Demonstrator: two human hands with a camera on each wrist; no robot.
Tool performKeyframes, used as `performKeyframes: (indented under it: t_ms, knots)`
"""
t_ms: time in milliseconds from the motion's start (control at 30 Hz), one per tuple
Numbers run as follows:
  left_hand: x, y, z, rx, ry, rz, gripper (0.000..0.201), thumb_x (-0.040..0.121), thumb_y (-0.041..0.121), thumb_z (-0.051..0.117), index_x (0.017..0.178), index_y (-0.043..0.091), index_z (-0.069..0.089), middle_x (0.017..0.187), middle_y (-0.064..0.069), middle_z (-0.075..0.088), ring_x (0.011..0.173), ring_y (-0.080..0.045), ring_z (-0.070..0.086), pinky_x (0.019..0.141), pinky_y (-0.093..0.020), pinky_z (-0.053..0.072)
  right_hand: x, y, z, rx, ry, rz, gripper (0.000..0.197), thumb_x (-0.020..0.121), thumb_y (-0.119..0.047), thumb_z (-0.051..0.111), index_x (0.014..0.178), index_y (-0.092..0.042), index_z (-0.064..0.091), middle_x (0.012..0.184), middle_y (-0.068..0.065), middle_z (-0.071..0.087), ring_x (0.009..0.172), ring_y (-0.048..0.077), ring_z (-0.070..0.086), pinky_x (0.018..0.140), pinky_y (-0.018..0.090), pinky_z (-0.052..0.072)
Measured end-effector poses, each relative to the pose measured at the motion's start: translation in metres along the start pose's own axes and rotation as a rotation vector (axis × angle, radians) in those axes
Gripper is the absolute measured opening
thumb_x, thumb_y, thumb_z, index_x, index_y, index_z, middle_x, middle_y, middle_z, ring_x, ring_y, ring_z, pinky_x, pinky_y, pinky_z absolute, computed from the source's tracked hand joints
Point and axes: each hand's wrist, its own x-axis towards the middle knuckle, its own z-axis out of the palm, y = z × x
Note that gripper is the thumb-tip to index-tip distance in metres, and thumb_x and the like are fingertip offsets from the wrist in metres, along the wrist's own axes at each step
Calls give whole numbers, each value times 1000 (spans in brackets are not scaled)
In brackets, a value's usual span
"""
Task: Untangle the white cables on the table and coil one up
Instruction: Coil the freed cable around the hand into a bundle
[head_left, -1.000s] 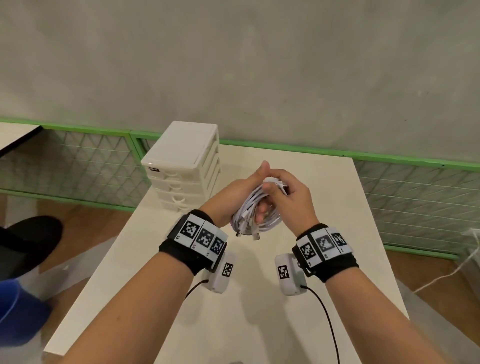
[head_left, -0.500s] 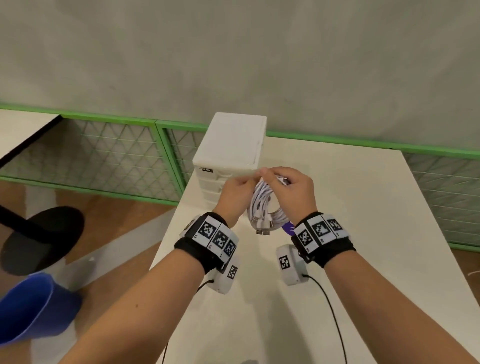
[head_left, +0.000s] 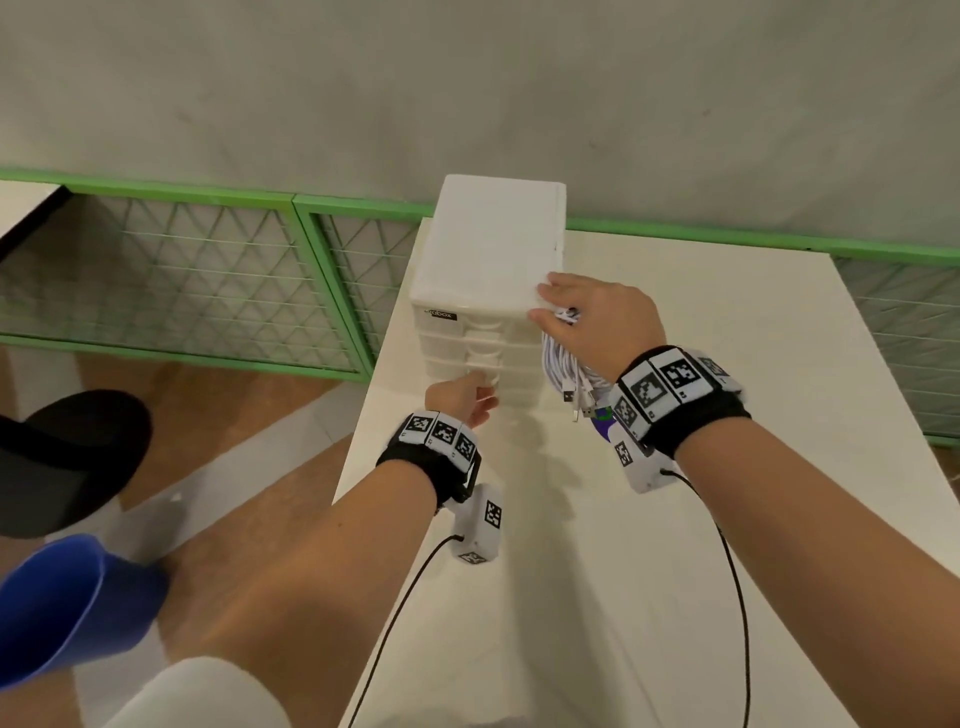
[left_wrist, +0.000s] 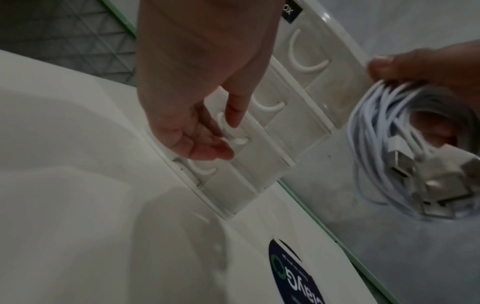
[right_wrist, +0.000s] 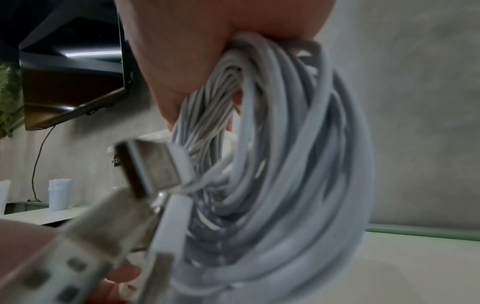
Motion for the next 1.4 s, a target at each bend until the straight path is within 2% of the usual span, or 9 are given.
performKeyframes:
  t_ms: [167,333,833,933,1033,1100,1200,1300,1400]
  knots:
    - [-3,-1,-1,60,-36,17,24,92,4,54,68,7,55,38,6,58,33,-2,55,53,-19,42,-4,-6,0,22,20,37,39,93,-50,47,127,-34,57,141,-19,45,124,7,49,99,29,41]
    - [-13,-30,-19,62,-59,44,17,93,7,50,78,4,56,59,-3,66,43,-9,63,51,-22,49,-5,-10,-2,34,-6,83,42,93,-50,45,130,-32,53,144,-19,41,126,9,47,101,29,38]
    - [-74,-81,-68,119,-100,47,8,93,7,54,87,3,57,66,-6,67,50,-12,65,57,-23,52,-12,-19,1,54,9,117,43,93,-48,47,131,-28,54,144,-11,44,129,15,45,103,30,35]
    - [-78,-73,-81,299,-157,48,18,93,20,61,96,3,59,72,-7,69,53,-12,66,58,-23,51,-24,-22,5,127,187,108,38,90,-50,52,117,-26,65,128,-7,59,113,13,56,90,25,40]
    - [-83,-58,-96,506,-188,40,26,91,32,63,90,5,62,65,-4,71,50,-12,64,53,-21,49,-41,-37,15,406,406,77,31,86,-48,60,96,-22,73,99,-4,66,87,8,60,78,18,43]
    - [-84,-45,-102,611,-119,126,28,92,32,62,78,8,63,56,0,67,43,-11,57,48,-20,43,-47,-53,29,611,379,106,28,86,-43,61,96,-19,72,93,-5,63,83,5,55,75,12,41]
    - [-79,-30,-104,692,163,466,32,94,38,57,73,14,57,61,3,58,54,-12,50,54,-26,39,-47,-75,59,760,211,209,27,91,-38,56,102,-16,68,95,-8,61,87,6,54,73,11,40]
    - [-73,-25,-98,798,261,864,38,91,48,56,101,12,60,93,-3,58,85,-18,54,74,-33,43,-44,-84,91,798,85,284,33,95,-36,50,107,-10,65,104,1,64,93,10,54,82,20,41]
    - [-62,-29,-90,1213,141,968,56,92,50,49,132,11,49,134,-10,48,123,-26,44,100,-40,36,-37,-76,109,775,-8,403,37,97,-41,42,98,-9,62,93,7,63,86,20,58,79,30,44]
